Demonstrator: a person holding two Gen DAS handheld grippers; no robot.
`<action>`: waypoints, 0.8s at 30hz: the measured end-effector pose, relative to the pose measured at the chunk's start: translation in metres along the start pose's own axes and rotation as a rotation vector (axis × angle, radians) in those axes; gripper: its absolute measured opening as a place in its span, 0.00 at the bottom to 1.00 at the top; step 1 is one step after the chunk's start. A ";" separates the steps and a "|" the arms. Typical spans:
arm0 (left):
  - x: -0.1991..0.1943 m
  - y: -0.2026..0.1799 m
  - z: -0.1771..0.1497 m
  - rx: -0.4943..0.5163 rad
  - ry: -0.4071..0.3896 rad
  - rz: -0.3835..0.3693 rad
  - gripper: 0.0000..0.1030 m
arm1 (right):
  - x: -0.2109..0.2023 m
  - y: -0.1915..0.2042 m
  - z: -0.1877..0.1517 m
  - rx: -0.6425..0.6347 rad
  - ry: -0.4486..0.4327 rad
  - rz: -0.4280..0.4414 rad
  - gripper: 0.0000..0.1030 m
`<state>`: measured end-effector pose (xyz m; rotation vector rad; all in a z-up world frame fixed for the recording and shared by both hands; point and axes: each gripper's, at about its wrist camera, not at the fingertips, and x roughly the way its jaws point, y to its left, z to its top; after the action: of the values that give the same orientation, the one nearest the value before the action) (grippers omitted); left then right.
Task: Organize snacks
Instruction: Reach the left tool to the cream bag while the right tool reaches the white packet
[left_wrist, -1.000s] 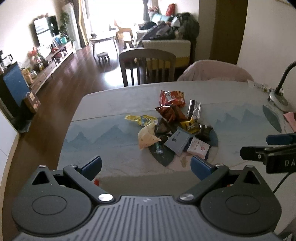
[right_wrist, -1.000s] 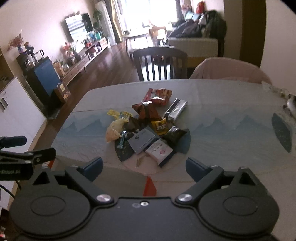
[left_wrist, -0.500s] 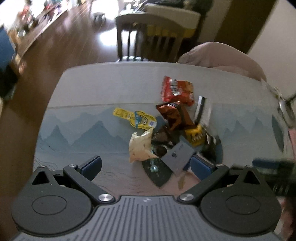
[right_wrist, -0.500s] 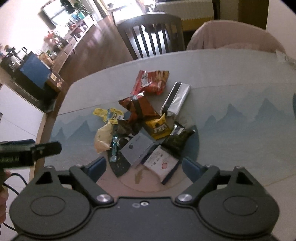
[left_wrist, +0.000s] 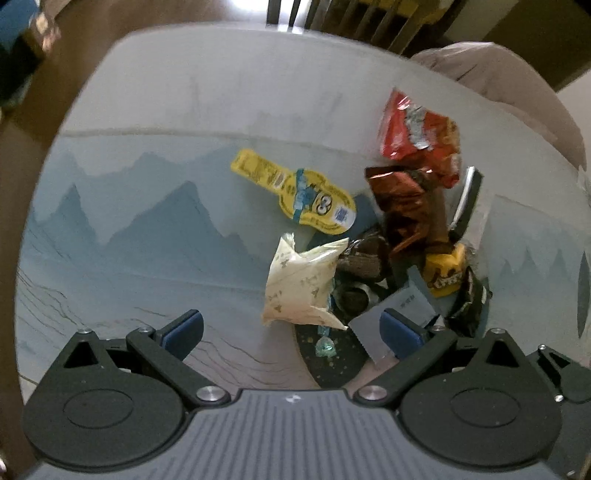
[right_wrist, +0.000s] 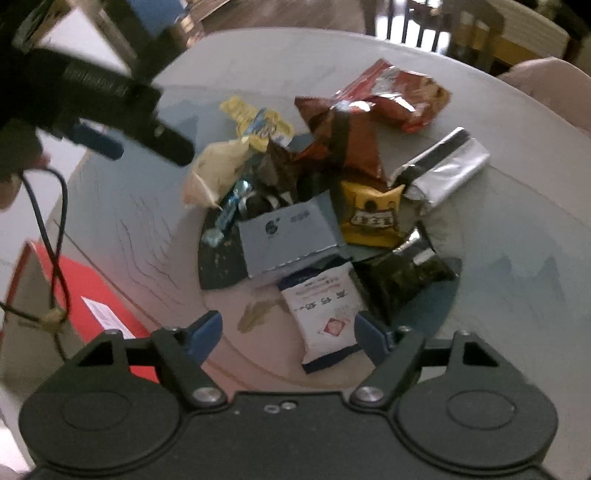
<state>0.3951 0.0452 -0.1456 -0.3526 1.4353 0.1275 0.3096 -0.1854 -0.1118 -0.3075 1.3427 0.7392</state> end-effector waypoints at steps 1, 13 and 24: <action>0.005 0.001 0.004 -0.017 0.023 -0.005 0.99 | 0.006 -0.002 0.002 -0.017 0.012 -0.008 0.75; 0.020 0.009 0.053 -0.021 0.122 -0.005 0.99 | 0.044 -0.014 0.012 -0.164 0.117 -0.077 0.70; 0.057 0.023 0.043 -0.002 0.187 -0.015 0.91 | 0.055 -0.004 0.015 -0.242 0.110 -0.119 0.65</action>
<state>0.4372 0.0728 -0.2016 -0.3853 1.6171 0.0850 0.3257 -0.1624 -0.1616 -0.6231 1.3265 0.7950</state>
